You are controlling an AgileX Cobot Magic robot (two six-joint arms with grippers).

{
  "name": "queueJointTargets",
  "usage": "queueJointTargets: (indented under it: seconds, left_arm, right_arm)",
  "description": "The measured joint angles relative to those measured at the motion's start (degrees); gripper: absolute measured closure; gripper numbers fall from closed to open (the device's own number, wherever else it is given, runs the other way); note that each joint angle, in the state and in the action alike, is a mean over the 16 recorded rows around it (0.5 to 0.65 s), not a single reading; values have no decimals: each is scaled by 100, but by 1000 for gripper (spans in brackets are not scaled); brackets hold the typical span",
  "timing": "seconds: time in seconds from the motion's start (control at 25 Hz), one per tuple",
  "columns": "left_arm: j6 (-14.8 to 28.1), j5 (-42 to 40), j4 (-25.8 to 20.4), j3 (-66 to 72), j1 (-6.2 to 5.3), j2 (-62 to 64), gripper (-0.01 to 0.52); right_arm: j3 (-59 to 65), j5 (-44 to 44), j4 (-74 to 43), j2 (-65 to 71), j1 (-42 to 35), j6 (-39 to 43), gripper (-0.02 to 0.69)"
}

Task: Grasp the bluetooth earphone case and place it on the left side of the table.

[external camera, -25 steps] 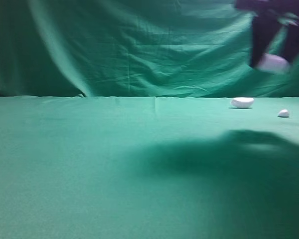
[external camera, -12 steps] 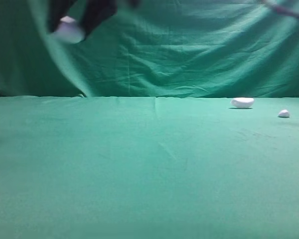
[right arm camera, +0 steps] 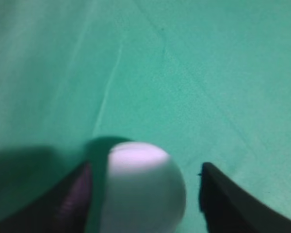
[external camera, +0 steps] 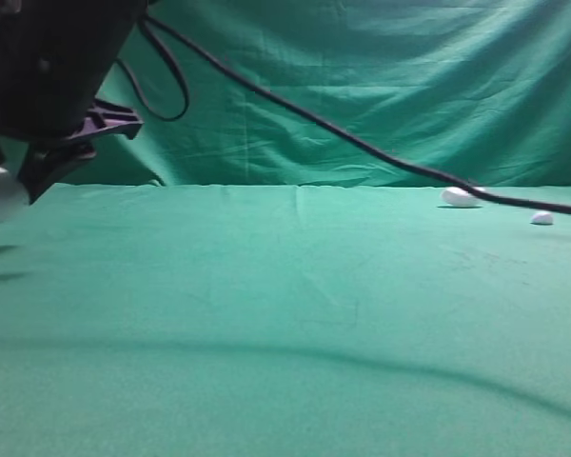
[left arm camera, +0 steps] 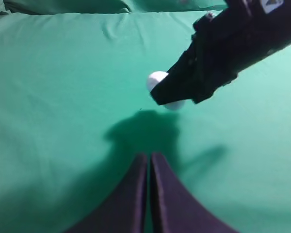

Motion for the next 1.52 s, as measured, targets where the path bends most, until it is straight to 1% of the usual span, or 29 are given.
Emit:
queueJointTargets:
  seconds: [0.08, 0.16, 0.28, 0.4, 0.64, 0.76, 0.84, 0.96, 1.12, 1.32, 1.52]
  left_arm:
    - [0, 0, 0, 0, 0, 0, 514]
    - [0, 0, 0, 0, 0, 0, 514]
    - [0, 0, 0, 0, 0, 0, 514]
    - [0, 0, 0, 0, 0, 0, 514]
    - [0, 0, 0, 0, 0, 0, 514]
    - [0, 0, 0, 0, 0, 0, 514]
    - [0, 0, 0, 0, 0, 0, 514]
    - [0, 0, 0, 0, 0, 0, 514]
    - [0, 0, 0, 0, 0, 0, 514]
    - [0, 0, 0, 0, 0, 0, 514]
    - [0, 0, 0, 0, 0, 0, 514]
  right_arm:
    - [-42, 188, -1, -52, 3, 75, 197]
    - [-115, 508, -13, -152, -7, 195, 191]
    - [-277, 1190, -68, -380, -54, 422, 227]
    - [-464, 2038, -140, -678, -158, 687, 311]
    - [-769, 3722, -250, -1425, -547, 1237, 520]
    - [-765, 4299, -335, -1861, -797, 1406, 611]
    - [-656, 4534, -403, -2178, -966, 1471, 647]
    - [-311, 4701, -491, -2699, -1212, 1542, 665]
    - [443, 4747, -617, -3520, -1493, 1605, 665]
    - [1765, 4701, -800, -4744, -1739, 1690, 665]
    - [3294, 4271, -869, -6072, -1896, 1818, 665]
